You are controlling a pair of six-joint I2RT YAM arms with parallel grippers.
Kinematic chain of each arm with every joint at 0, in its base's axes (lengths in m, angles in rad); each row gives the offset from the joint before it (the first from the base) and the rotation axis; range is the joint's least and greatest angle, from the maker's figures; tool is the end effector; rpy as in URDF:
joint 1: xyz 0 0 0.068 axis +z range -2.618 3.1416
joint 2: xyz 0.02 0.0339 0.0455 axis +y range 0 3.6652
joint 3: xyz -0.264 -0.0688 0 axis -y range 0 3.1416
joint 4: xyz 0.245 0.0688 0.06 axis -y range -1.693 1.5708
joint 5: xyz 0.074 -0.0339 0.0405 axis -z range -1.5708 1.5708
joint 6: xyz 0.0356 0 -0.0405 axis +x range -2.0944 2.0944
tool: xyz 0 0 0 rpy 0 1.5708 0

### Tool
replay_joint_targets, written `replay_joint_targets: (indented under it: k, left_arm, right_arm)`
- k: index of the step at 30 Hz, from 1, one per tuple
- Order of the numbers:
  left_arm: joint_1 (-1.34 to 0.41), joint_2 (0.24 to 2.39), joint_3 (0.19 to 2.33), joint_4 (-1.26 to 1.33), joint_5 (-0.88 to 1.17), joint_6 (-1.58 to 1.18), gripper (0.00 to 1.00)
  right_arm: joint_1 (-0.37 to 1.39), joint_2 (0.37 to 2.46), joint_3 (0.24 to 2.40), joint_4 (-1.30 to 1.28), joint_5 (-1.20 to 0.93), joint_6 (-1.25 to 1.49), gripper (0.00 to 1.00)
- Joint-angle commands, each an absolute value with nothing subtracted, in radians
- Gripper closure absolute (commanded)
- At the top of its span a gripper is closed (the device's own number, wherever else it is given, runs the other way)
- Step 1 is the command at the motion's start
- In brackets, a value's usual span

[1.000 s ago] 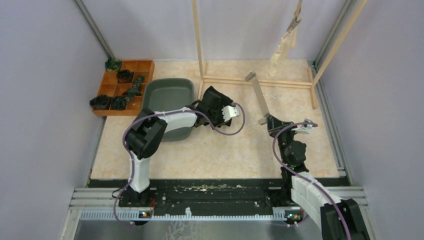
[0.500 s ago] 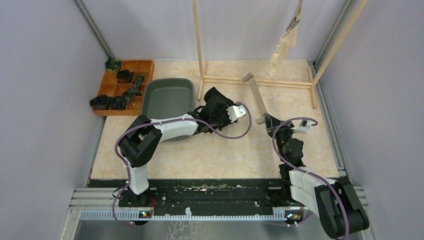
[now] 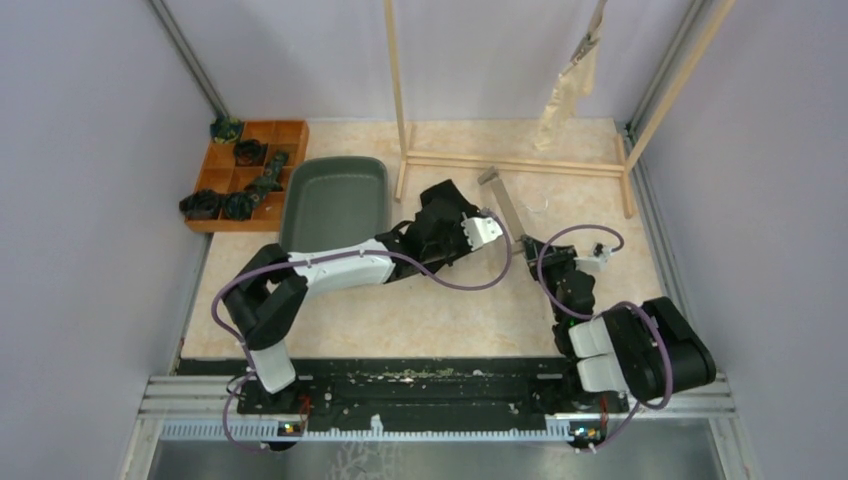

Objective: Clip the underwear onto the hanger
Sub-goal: Clamp the underwear onto the hanger.

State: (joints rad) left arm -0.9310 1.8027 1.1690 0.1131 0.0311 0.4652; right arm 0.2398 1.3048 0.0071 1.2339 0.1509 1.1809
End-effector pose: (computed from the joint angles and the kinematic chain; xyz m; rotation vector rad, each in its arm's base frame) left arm 0.2431 -0.3285 0.2192 1.3685 1.6015 -0.3135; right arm 0.1795 0.0384 0.1415 0.8881 1.4770 0.9532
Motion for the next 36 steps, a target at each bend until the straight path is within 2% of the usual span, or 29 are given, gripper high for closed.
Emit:
replay_joint_targets:
  k: [1,12,36]
  left_arm:
    - [-0.962,1.756,1.145,0.163,-0.006,0.454,1.0]
    - [-1.02,1.764,1.078,0.228,-0.037,0.418,1.0]
    - [-1.097,1.844,1.124,0.241,-0.153,0.463,1.0]
  right_arm:
    - [0.251,1.39,0.017,1.458,0.135,1.225,1.0]
    - [0.268,1.468,0.005,1.538,0.17,1.269,1.0]
    - [0.268,1.729,0.006,1.722,0.147,1.449,1.0]
